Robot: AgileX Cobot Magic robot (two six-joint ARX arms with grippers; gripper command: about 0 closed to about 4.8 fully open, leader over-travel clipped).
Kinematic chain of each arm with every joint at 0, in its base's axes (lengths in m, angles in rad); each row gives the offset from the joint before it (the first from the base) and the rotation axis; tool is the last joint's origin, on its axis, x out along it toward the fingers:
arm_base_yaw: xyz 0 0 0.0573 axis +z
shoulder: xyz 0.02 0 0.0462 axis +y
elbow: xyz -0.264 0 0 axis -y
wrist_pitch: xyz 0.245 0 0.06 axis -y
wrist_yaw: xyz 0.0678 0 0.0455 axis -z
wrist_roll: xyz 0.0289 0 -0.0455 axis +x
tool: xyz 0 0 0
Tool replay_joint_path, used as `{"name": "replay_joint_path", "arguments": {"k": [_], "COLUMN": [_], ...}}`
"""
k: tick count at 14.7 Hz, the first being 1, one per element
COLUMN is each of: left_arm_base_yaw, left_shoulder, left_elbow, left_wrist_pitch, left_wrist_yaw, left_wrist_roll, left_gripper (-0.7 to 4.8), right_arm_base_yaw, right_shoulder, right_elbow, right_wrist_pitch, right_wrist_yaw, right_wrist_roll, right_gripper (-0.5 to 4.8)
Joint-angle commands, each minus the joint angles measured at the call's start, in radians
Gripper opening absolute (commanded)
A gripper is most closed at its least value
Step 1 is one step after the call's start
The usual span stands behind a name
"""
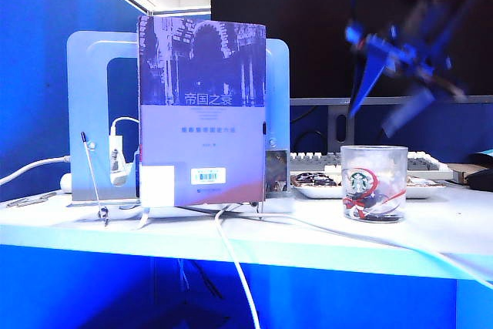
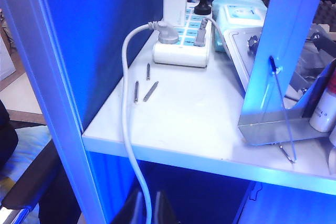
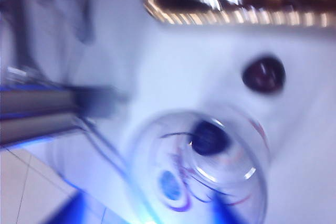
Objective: Pick up the cherry on the right side of the glass and put it inside the glass.
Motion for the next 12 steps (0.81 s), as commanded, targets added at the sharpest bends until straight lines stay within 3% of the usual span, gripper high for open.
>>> {"name": "replay_joint_path", "arguments": {"k": [1, 2, 3, 7, 12], "left_arm_base_yaw": [0.0, 0.0, 0.0, 0.0, 0.0], "left_shoulder": [-0.003, -0.003, -0.003, -0.003, -0.003], "left_elbow": [-0.001, -0.001, -0.001, -0.001, -0.001], "left_wrist_pitch": [-0.013, -0.013, -0.013, -0.013, -0.013], "left_wrist_yaw": [0.005, 0.004, 0.005, 0.005, 0.005], "left_wrist_roll": [-0.003, -0.003, -0.003, -0.003, -0.003], "left_gripper": [0.53, 0.53, 0.53, 0.53, 0.53], "right_arm_base_yaw": [0.001, 0.001, 0.001, 0.001, 0.001], "right_shoulder": [-0.058, -0.075, -0.126, -0.33, -0.743], "right_elbow": [0.116, 0.141, 0.192, 0.262, 0.26], "right_wrist_pitch": [-0.024, -0.023, -0.017, -0.002, -0.061], "right_wrist_yaw": [-0.012, -0.012, -0.011, -0.005, 0.204], "right_wrist_roll": [-0.001, -0.001, -0.001, -0.04, -0.184], "right_gripper": [0.71, 0.17, -0.05, -0.05, -0.05]}}
